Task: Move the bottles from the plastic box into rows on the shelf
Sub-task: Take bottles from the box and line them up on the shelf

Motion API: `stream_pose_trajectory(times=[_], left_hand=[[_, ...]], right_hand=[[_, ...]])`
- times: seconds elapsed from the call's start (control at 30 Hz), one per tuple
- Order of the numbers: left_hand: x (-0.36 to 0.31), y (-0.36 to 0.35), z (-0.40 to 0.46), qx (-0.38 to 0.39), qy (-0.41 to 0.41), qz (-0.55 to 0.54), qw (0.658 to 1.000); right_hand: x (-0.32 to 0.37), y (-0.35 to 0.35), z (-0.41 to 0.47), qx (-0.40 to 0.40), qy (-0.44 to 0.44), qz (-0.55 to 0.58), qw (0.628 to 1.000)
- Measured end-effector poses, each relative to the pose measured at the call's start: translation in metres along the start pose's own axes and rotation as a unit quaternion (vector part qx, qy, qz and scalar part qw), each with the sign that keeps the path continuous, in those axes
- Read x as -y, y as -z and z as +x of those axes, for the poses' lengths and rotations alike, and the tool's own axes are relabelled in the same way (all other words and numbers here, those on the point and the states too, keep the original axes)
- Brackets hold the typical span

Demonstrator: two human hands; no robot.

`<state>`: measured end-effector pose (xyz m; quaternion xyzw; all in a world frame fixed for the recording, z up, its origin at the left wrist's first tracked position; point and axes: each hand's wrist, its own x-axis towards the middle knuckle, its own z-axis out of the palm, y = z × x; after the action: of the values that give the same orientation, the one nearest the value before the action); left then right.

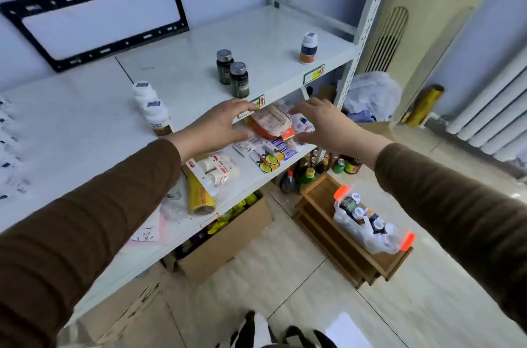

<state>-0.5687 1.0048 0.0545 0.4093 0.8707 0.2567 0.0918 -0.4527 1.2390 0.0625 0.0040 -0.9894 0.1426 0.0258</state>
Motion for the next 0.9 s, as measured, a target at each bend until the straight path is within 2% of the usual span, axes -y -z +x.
stream_pose_trajectory(times=[0.1,0.3,0.43,0.6,0.9], left_hand=[[-0.004,-0.041,0.018,0.032,0.007,-0.033,0.999],[-0.007,-0.126,0.052,0.107,0.07,-0.109,0.986],[-0.017,-0.175,0.071,0.151,0.089,-0.113,0.978],[-0.039,-0.246,0.1,0.173,0.113,-0.124,0.97],[-0.09,-0.391,0.15,0.192,0.187,-0.12,0.956]], right_hand=[[-0.037,-0.014,-0.014,0.017,-0.034,0.01,0.999],[-0.11,-0.05,-0.044,0.06,-0.125,0.042,0.989],[-0.16,-0.072,-0.069,0.084,-0.173,0.062,0.979],[-0.234,-0.102,-0.097,0.12,-0.233,0.118,0.958],[-0.379,-0.158,-0.134,0.215,-0.254,0.145,0.932]])
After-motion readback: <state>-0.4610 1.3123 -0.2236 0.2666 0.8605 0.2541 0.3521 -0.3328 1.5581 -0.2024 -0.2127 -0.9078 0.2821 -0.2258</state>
